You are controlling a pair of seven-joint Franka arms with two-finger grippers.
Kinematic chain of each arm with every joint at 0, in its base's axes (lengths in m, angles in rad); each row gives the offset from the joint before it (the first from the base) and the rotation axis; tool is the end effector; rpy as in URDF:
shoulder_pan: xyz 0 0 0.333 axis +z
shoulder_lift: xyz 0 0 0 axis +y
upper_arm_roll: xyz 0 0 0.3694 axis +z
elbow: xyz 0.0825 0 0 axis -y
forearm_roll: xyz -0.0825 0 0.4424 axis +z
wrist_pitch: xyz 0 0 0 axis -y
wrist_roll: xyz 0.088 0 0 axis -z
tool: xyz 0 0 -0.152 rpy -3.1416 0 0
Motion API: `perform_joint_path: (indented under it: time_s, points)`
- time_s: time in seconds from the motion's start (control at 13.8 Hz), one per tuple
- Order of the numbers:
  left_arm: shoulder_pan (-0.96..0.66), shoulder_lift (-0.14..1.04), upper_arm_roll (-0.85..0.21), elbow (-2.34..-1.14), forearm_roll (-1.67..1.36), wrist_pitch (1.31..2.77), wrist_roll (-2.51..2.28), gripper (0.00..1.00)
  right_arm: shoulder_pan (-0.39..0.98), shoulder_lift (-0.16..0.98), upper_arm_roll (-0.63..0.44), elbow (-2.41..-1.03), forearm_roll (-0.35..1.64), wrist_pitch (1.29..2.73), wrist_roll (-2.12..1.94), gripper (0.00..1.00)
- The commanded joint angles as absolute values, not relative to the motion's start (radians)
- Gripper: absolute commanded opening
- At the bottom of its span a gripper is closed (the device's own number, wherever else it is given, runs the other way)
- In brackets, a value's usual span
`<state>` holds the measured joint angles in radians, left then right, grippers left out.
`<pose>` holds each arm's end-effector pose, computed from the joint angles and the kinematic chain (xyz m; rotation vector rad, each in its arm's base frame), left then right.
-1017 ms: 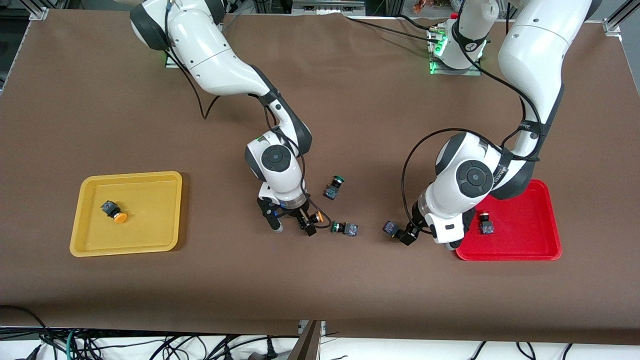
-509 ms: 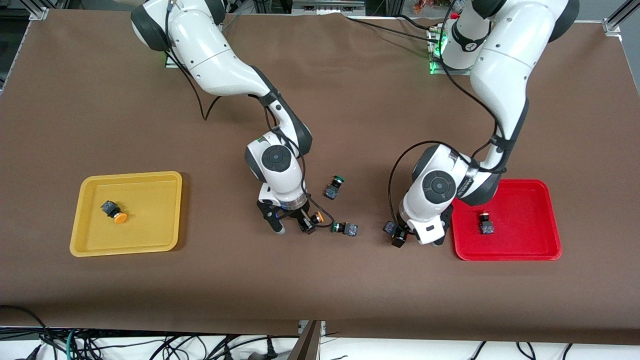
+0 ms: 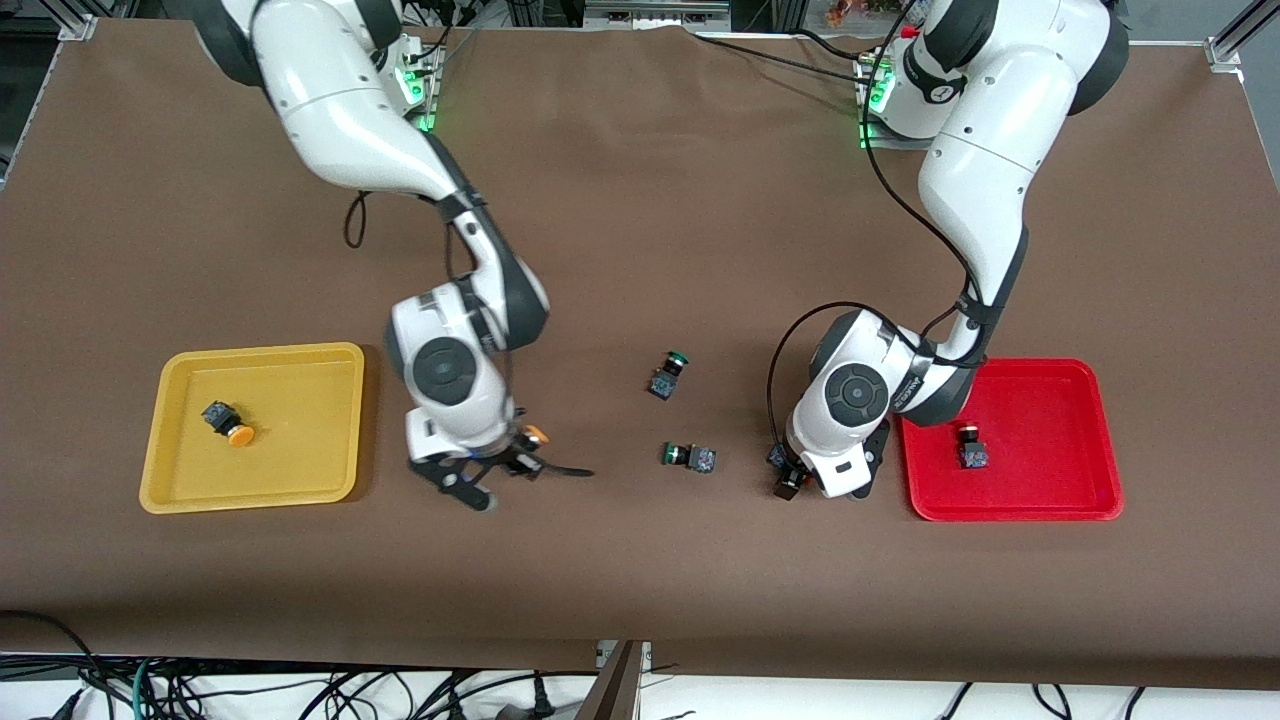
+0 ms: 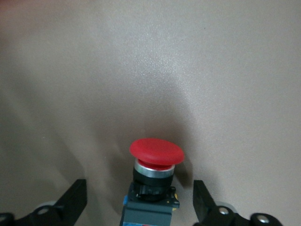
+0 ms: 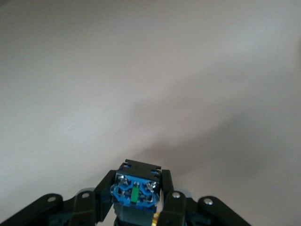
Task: Place red and yellow buttons in trays
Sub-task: 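Carry the buttons into the matching trays and open both grippers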
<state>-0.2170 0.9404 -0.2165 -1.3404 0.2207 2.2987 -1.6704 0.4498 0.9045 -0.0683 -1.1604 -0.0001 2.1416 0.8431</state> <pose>0.7725 -0.3055 0.1194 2.5752 1.7304 0.0249 0.8008 0.3388 0.2156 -3.0628 0.6743 -0.1484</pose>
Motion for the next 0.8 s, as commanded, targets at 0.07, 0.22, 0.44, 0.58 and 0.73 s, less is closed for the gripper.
perform_joint_path:
  time_s: [0.07, 0.22, 0.44, 0.58, 0.73]
  points:
    - [-0.236, 0.951, -0.198, -1.289, 0.212, 2.287, -1.663, 0.32, 0.313, 0.807, -0.060, -1.266, 0.025, 2.028, 0.473, 0.00]
    - [-0.236, 0.945, -0.198, -1.287, 0.213, 2.280, -1.657, 0.15, 0.241, 0.801, -0.074, -1.275, 0.025, 1.996, 0.292, 0.00]
    - [-0.226, 0.911, -0.201, -1.270, 0.209, 2.196, -1.515, 0.13, 0.129, 0.802, -0.075, -1.311, 0.026, 2.011, 0.068, 0.00]
    - [-0.206, 0.876, -0.204, -1.241, 0.203, 2.108, -1.412, 0.11, 0.083, 0.804, -0.074, -1.344, 0.026, 2.034, -0.007, 0.00]
    - [-0.169, 0.824, -0.212, -1.247, 0.199, 2.028, -1.289, 0.09, 0.051, 0.804, -0.075, -1.379, 0.026, 2.063, -0.075, 0.00]
